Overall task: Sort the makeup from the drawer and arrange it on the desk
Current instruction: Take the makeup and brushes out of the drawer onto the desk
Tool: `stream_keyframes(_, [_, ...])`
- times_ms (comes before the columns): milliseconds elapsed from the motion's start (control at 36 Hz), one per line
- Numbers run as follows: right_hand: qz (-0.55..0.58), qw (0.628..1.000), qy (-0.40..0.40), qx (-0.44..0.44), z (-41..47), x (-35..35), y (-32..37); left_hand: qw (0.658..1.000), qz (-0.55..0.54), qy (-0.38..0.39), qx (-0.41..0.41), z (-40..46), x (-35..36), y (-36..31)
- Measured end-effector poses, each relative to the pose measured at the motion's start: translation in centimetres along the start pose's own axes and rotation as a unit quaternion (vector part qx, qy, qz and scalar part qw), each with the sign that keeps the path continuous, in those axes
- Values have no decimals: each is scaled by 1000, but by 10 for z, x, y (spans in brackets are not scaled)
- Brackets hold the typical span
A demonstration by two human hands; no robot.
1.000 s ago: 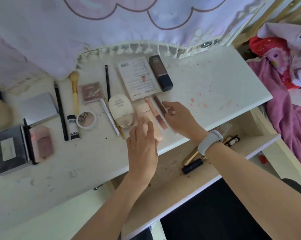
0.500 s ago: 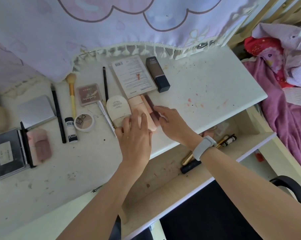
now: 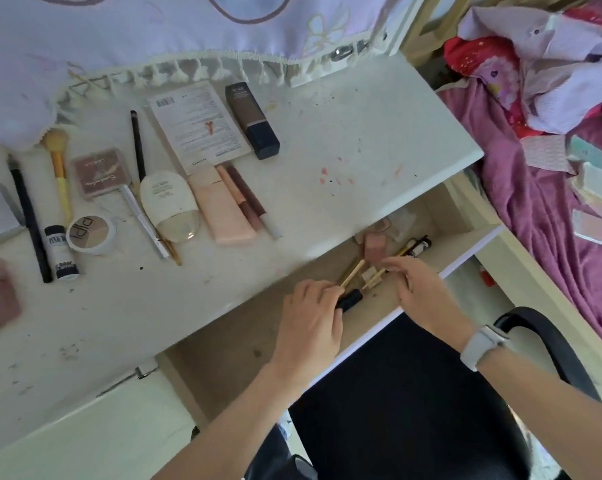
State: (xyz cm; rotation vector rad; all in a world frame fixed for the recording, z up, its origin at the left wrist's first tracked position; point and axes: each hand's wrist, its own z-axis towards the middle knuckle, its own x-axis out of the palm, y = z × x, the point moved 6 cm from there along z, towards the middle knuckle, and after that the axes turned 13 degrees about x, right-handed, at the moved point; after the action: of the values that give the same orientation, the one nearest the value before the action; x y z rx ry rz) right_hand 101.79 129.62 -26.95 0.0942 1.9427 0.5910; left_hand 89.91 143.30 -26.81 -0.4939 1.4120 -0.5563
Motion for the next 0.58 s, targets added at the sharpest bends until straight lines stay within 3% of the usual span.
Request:
stream_keyframes(111, [-145,988,45,33,29,-3,-42,994,-36,83,-66,20,54,20])
stream_keyframes(278, [-253,963,83,32,80,7,-66,979,-10,174,-106,45,115,41])
stream_keyframes(583, [-416,890,185,23,120,47,-88,973,120,176,-86,56,131,55])
